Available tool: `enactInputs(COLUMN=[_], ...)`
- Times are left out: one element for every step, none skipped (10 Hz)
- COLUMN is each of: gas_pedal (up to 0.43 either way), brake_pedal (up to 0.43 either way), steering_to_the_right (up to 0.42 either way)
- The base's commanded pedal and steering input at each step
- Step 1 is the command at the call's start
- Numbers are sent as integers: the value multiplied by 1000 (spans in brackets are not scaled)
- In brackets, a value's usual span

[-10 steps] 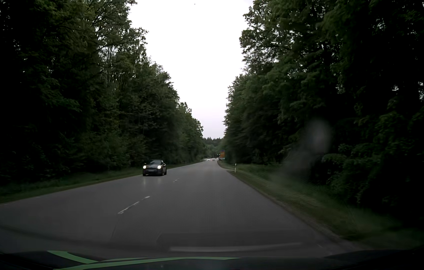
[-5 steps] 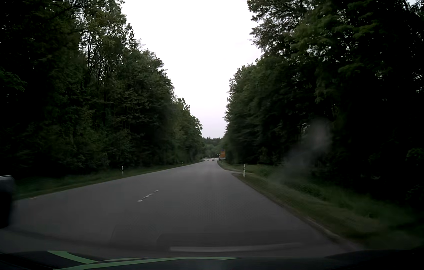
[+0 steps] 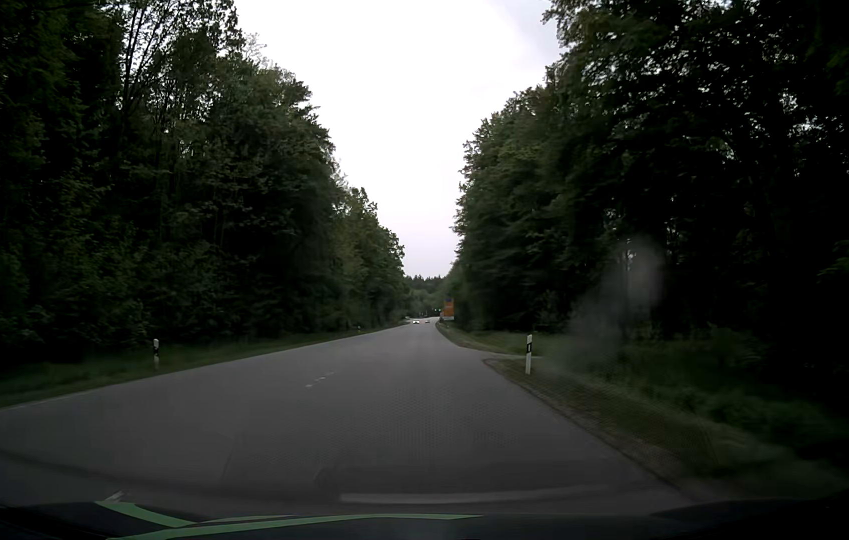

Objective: Follow the waypoints while adhering to traffic rules and regulations

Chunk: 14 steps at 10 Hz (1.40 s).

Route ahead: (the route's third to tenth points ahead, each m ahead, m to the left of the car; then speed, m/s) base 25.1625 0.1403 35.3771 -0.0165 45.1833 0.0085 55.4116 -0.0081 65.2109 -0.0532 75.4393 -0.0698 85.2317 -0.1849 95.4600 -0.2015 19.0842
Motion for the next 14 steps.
enactInputs(gas_pedal=[67, 67, 67, 67, 67, 67, 67, 67, 67, 67, 59, 59, 59, 59], brake_pedal=[0, 0, 0, 0, 0, 0, 0, 0, 0, 0, 0, 0, 0, 0], steering_to_the_right=[-2, -2, -2, -2, -1, -1, -1, -1, -1, -1, -1, -1, -1, -1])
